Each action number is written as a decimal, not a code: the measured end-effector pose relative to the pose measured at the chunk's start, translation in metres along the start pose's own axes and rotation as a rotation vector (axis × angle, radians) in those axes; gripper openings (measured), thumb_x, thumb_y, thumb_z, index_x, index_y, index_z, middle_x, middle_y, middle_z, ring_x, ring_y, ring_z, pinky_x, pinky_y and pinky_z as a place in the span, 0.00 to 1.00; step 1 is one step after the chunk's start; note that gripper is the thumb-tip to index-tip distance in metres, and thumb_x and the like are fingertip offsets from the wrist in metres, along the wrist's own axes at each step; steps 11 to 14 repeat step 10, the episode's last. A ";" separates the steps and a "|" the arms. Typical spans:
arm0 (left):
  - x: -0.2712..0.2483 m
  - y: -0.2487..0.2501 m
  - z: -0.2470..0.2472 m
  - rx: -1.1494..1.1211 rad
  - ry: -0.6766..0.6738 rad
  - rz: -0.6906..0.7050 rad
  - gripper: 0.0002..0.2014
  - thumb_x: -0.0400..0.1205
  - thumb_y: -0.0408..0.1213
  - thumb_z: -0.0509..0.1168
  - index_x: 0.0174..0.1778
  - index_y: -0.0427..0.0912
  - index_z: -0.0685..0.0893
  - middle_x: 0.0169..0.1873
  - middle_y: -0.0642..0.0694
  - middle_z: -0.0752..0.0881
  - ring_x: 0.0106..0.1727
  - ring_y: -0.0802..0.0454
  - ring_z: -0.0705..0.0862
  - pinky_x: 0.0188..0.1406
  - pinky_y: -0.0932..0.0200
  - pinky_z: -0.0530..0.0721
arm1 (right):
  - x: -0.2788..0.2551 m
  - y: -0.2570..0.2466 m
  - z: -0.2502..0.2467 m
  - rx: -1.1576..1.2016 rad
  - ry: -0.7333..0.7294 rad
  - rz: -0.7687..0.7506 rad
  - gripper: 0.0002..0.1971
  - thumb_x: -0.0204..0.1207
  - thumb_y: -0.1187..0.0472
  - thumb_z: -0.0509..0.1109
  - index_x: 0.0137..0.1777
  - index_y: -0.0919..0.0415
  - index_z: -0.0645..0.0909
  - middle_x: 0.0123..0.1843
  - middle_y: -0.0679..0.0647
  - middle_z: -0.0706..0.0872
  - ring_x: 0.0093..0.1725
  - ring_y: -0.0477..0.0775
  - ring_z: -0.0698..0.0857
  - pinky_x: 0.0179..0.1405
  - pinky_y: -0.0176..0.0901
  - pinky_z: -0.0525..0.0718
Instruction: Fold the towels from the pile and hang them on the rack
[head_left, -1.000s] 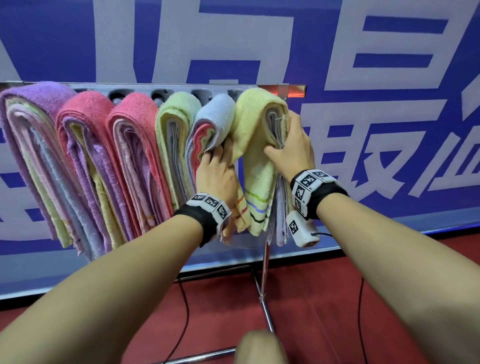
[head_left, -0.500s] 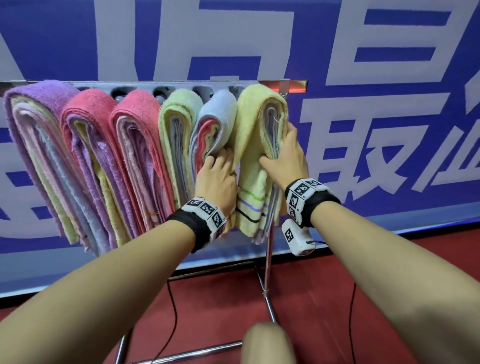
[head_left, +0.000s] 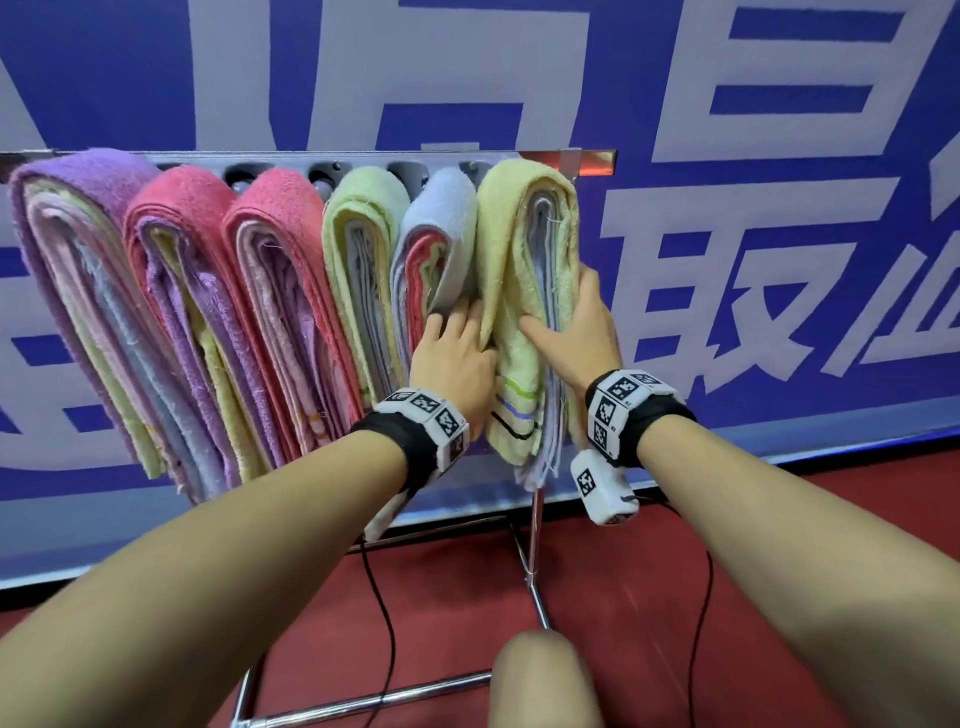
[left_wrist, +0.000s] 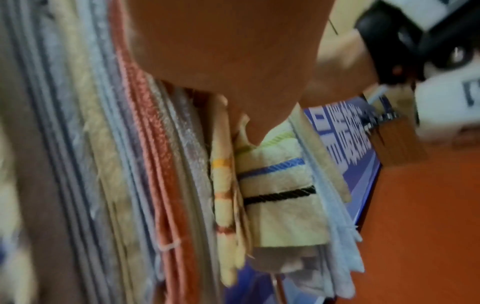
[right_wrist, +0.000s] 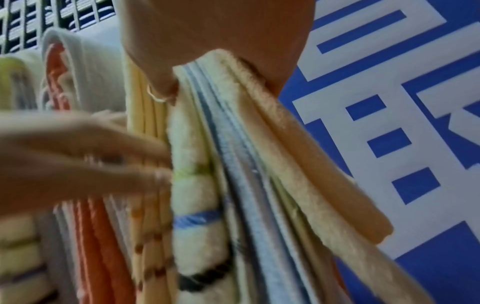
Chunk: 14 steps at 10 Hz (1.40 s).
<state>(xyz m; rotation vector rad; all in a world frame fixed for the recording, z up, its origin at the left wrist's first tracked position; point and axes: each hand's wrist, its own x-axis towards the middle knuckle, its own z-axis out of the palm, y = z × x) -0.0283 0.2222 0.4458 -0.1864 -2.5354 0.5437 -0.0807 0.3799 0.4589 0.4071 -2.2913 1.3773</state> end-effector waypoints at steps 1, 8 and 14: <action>-0.014 0.003 -0.007 -0.722 0.245 -0.096 0.12 0.84 0.43 0.61 0.62 0.47 0.76 0.55 0.43 0.84 0.56 0.40 0.84 0.56 0.44 0.79 | -0.008 0.013 0.000 0.094 -0.132 -0.012 0.43 0.75 0.40 0.78 0.83 0.52 0.61 0.76 0.50 0.80 0.73 0.53 0.82 0.74 0.55 0.80; -0.001 0.007 0.004 -0.636 -0.374 -0.292 0.18 0.82 0.47 0.72 0.55 0.39 0.75 0.50 0.40 0.88 0.44 0.40 0.86 0.40 0.50 0.80 | 0.014 0.053 -0.008 -0.111 -0.416 0.252 0.17 0.75 0.65 0.62 0.63 0.58 0.79 0.62 0.60 0.87 0.63 0.65 0.85 0.62 0.55 0.83; 0.002 -0.035 -0.044 -1.202 -0.488 -0.241 0.15 0.84 0.47 0.71 0.49 0.35 0.90 0.38 0.44 0.92 0.39 0.49 0.91 0.41 0.55 0.86 | 0.000 -0.005 -0.019 0.489 0.101 0.045 0.33 0.79 0.43 0.71 0.82 0.52 0.70 0.79 0.48 0.77 0.77 0.44 0.76 0.76 0.43 0.74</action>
